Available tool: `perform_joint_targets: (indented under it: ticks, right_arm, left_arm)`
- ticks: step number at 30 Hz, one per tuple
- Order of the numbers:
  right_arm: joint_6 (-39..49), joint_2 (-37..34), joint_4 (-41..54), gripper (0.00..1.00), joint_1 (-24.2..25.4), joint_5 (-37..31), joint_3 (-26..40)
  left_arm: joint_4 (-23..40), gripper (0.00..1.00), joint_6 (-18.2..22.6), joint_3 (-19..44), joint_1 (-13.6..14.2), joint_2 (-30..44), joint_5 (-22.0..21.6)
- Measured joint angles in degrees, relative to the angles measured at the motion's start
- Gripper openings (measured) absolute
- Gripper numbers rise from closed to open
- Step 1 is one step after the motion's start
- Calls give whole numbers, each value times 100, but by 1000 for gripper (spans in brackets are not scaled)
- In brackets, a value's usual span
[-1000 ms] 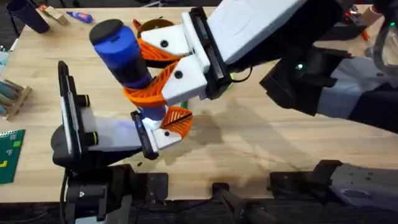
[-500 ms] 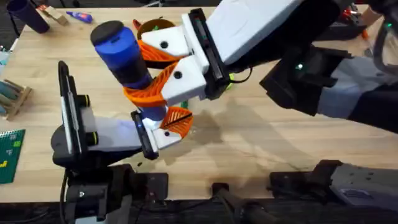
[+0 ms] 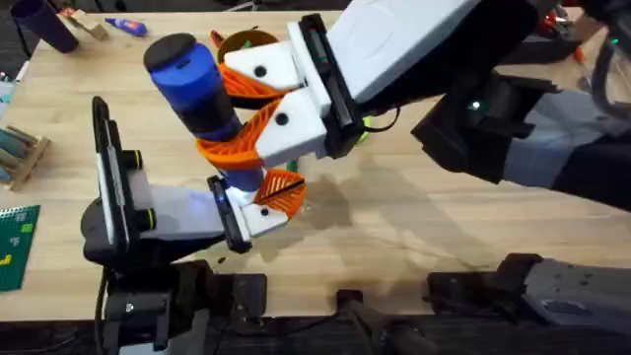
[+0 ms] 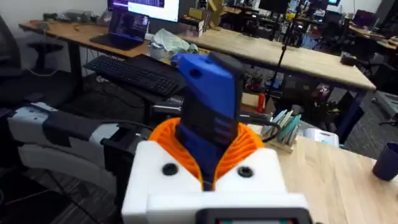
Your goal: Pick up the gripper from the table and insert it into the empty holder that is missing its gripper. Then pick up a screw, insert it into the mounting hole, and use the screwdriver to tighten it. Finally, clean up the table by picking up the vegetable and placing it into the bucket.
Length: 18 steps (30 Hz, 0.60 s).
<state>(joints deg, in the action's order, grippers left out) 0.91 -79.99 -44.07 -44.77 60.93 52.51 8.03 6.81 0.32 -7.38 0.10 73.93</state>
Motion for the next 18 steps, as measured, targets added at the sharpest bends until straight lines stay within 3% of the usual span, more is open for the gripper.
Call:
perform_joint_targets:
  ticks: [18]
  right_arm:
    - [4, -2, 37, 52, 0, 0, 0]
  left_arm:
    - [0, 7, 0, 0, 0, 0, 0]
